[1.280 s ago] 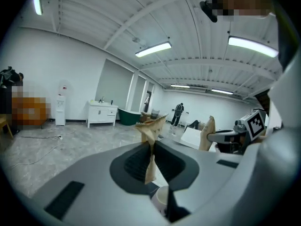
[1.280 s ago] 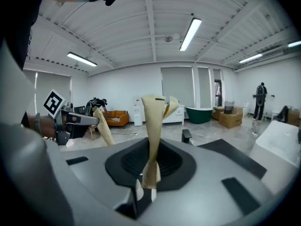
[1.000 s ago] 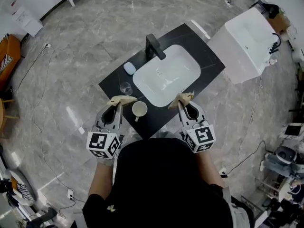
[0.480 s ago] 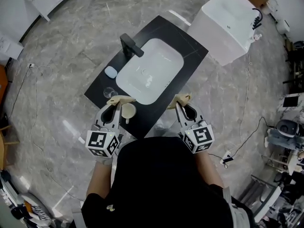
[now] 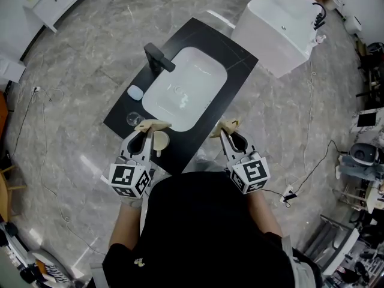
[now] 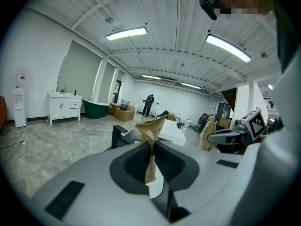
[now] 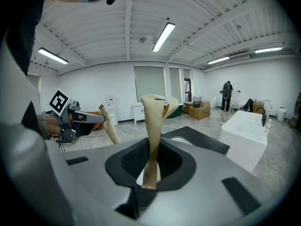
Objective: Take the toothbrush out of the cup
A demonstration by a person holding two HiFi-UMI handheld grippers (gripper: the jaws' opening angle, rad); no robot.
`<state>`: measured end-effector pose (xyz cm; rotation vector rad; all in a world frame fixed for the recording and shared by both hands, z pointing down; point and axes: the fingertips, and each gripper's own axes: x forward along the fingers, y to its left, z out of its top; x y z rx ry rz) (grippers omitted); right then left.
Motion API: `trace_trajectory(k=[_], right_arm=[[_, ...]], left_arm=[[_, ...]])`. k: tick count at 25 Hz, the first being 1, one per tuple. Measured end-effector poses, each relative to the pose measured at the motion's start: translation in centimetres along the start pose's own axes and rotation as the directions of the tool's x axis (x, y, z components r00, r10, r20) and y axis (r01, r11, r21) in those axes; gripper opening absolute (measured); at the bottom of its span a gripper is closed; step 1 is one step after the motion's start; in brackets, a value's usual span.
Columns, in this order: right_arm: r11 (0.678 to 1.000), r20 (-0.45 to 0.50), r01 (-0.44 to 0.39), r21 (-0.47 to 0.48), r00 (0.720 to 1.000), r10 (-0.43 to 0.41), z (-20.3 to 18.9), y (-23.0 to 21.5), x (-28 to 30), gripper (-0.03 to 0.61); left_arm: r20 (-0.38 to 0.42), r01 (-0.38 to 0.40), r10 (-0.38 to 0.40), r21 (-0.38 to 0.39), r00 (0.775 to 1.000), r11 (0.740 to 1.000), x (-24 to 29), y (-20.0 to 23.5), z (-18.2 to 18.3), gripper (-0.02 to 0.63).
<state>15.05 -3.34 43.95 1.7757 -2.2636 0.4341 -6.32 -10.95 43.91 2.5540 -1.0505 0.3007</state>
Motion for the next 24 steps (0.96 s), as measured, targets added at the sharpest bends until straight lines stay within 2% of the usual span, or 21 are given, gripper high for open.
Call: trace_trajectory(k=[3, 24], right_arm=[[1.0, -0.004, -0.008, -0.022, 1.0, 0.008, -0.2, 0.3, -0.1, 0.052], [0.999, 0.009, -0.048, -0.009, 0.999, 0.048, -0.3, 0.8, 0.3, 0.052]], left_arm=[[-0.004, -0.004, 0.004, -0.001, 1.0, 1.0, -0.1, -0.2, -0.2, 0.041], [0.01, -0.05, 0.05, -0.01, 0.999, 0.999, -1.3, 0.2, -0.5, 0.041]])
